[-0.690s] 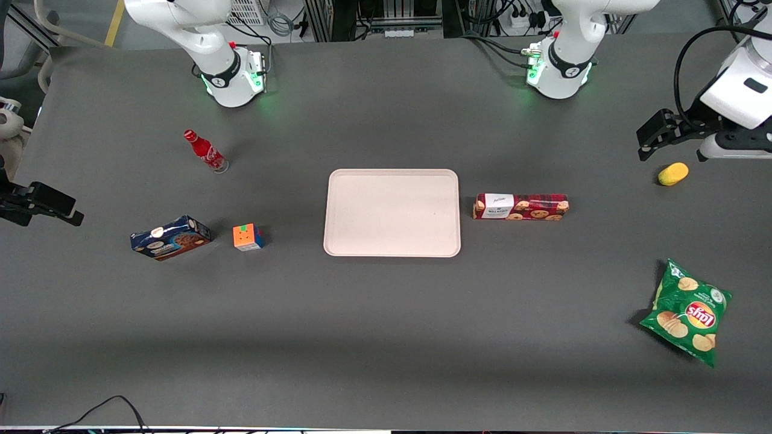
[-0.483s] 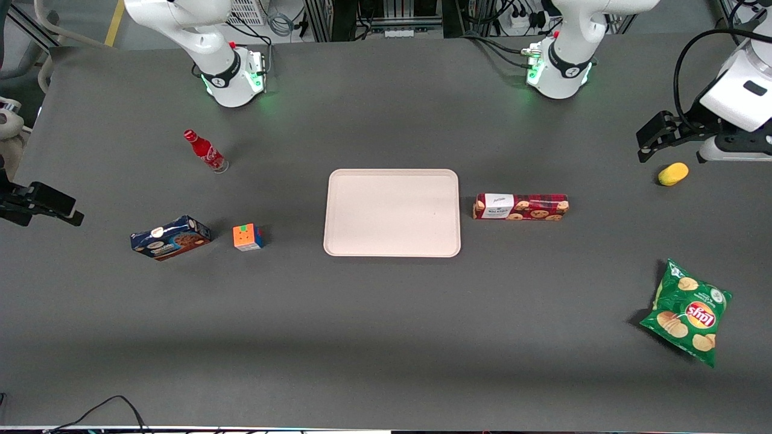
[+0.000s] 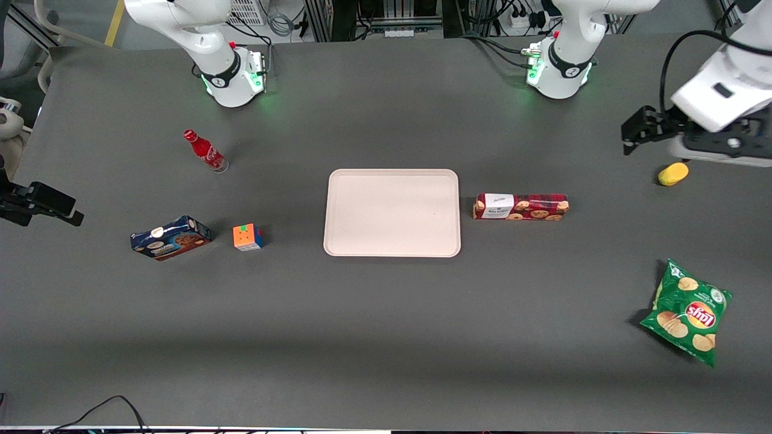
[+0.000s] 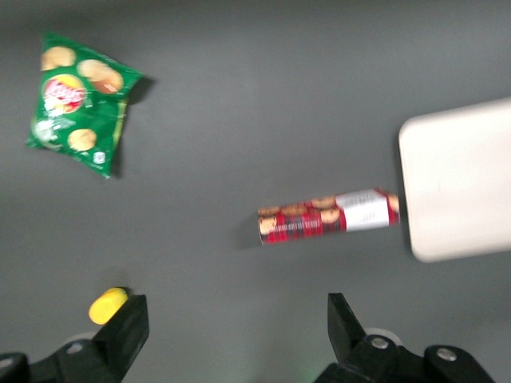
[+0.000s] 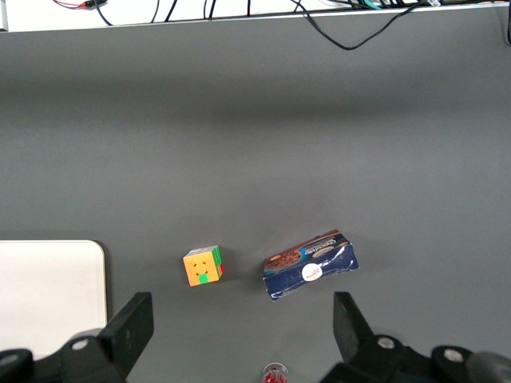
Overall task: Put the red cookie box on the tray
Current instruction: 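Move the open left gripper over the red plaid cookie box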
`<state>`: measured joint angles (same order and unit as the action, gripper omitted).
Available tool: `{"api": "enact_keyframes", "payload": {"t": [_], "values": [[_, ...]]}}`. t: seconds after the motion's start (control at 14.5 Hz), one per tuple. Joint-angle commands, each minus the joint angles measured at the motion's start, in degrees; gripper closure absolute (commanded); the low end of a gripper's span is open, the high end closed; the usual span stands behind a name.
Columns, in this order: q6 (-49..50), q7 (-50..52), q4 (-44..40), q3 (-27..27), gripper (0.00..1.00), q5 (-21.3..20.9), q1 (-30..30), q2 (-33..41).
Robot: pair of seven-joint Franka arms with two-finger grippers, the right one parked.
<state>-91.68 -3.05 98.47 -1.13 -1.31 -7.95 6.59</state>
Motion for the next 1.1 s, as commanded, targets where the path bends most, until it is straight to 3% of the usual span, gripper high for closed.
{"api": "enact_keyframes", "payload": {"t": [0.0,0.28,0.55,1.03], "values": [[2.5,-18.0,2.2,0.2,0.0,0.1,-1.6,-1.3],[-3.1,-23.6,11.0,0.0,0.0,-0.8,-3.9,-0.7],[-13.8,-36.5,19.2,-1.8,0.0,-1.6,-4.6,-0.9],[-41.7,-41.8,39.9,-5.7,0.0,-0.7,-4.4,-0.9]]}}
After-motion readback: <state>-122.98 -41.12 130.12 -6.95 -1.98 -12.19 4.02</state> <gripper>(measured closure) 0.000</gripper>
